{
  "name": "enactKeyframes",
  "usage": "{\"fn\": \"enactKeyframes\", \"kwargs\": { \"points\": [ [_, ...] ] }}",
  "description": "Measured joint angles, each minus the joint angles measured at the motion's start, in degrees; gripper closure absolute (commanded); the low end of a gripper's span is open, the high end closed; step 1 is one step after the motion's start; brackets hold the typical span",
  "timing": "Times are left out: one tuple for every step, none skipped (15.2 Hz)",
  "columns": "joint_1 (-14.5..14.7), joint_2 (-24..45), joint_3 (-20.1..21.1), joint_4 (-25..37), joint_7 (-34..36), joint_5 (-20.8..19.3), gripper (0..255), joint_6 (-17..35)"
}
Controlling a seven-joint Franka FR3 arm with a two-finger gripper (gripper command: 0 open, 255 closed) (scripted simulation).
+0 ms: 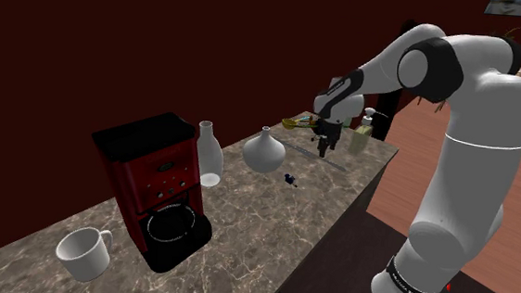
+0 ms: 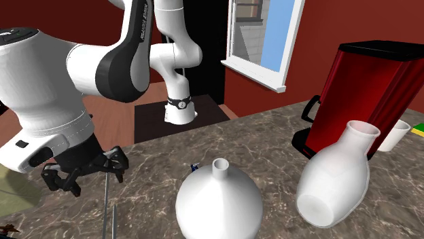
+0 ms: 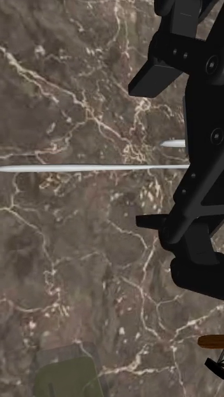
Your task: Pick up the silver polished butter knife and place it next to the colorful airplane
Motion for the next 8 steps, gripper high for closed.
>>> {"fn": "enactKeyframes", "kwargs": {
  "points": [
    [0.2, -1.0, -0.2, 0.4, 0.3, -0.5, 0, -1.2],
    [0.4, -2.2, -0.3, 0.8, 0.9, -1.2, 0, -2.8],
    [0.4, -2.8, -0.5, 1.7, 1.0, -1.5, 0, -4.2],
    [0.4, -3.3, -0.6, 2.0, 1.1, -1.8, 0, -5.0],
    [0.5, -3.4, -0.5, 2.3, 1.3, -1.8, 0, -5.5],
    [0.5, -3.6, -0.6, 2.4, 1.3, -1.9, 0, -5.7],
    [0.5, -3.7, -0.6, 2.4, 1.3, -2.0, 0, -5.8],
    [0.5, -3.7, -0.6, 2.5, 1.3, -2.0, 0, -5.8]
  ]
}}
